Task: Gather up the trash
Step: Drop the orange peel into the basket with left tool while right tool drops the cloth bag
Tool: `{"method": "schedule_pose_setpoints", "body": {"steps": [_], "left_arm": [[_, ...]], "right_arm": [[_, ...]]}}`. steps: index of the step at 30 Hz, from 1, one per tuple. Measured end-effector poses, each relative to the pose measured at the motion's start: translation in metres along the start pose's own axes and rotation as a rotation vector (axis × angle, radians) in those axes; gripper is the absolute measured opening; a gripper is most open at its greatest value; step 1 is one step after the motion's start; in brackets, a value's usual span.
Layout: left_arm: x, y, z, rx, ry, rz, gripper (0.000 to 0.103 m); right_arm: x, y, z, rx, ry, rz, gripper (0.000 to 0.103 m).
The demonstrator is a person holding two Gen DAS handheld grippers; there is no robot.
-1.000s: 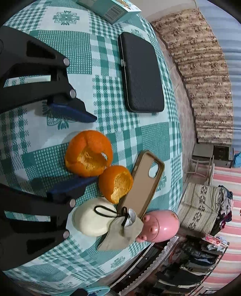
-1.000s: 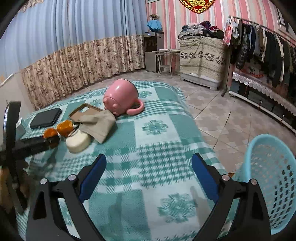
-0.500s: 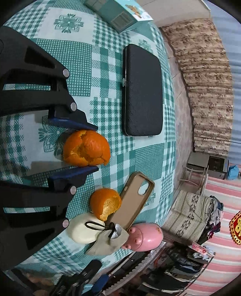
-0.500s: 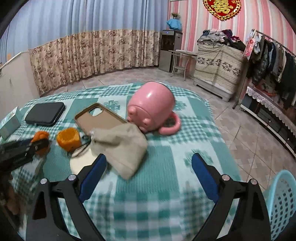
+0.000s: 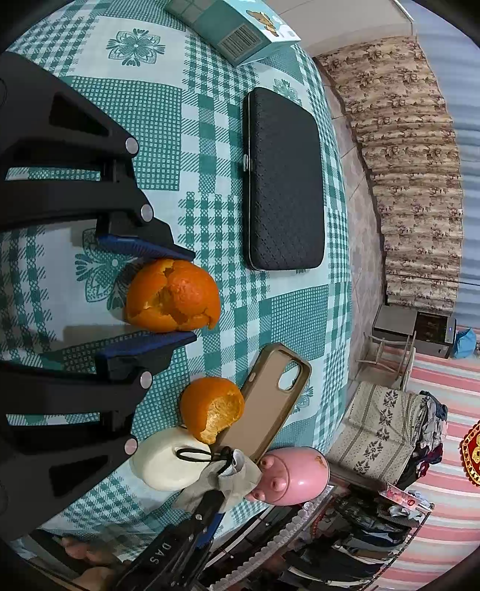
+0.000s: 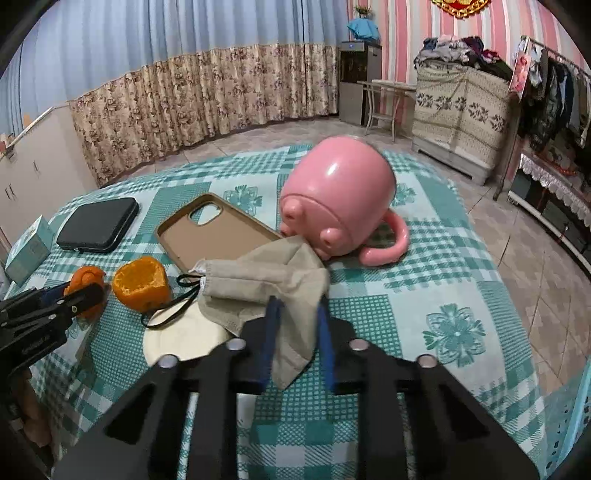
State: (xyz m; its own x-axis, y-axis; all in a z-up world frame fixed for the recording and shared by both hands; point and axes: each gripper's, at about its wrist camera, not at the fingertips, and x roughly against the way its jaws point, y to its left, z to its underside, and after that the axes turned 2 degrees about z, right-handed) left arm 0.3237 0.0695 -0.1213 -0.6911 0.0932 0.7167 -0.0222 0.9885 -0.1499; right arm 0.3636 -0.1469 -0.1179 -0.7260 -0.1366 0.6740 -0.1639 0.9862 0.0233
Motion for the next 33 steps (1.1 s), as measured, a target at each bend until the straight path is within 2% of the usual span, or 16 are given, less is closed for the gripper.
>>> {"method": "schedule_pose_setpoints", "body": {"steps": [3,8,13,17,21,24,28,30,33], "left_arm": [[0.0,0.0,0.0,-0.001,0.0,0.0,0.037],[0.0,0.001,0.0,0.006,0.002,0.006,0.037],[0.0,-0.002,0.001,-0.004,0.0,-0.005,0.037],[0.002,-0.002,0.0,-0.001,0.001,0.019,0.037],[0.005,-0.007,-0.001,-0.03,-0.014,-0.005,0.037],[0.019,-0.02,0.003,-0.081,-0.046,-0.011,0.036],[0.046,-0.045,0.007,-0.127,-0.082,0.02,0.036],[0.064,-0.064,0.006,-0.164,-0.117,0.029,0.036],[0.086,-0.099,0.004,-0.206,-0.155,0.083,0.036]], "right_arm": [[0.01,0.001,0.002,0.009,-0.034,0.015,0.009],[0.039,-0.004,0.006,0.014,-0.065,0.039,0.007],[0.091,-0.024,0.016,-0.016,-0.098,0.085,0.007],[0.133,-0.049,0.029,-0.056,-0.115,0.13,0.007],[0.176,-0.076,0.051,-0.121,-0.131,0.197,0.007],[0.198,-0.098,0.066,-0.135,-0.146,0.285,0.007],[0.212,-0.141,0.075,-0.224,-0.167,0.273,0.007],[0.216,-0.158,0.079,-0.241,-0.175,0.293,0.007],[0.223,-0.173,0.084,-0.267,-0.189,0.318,0.007]]}}
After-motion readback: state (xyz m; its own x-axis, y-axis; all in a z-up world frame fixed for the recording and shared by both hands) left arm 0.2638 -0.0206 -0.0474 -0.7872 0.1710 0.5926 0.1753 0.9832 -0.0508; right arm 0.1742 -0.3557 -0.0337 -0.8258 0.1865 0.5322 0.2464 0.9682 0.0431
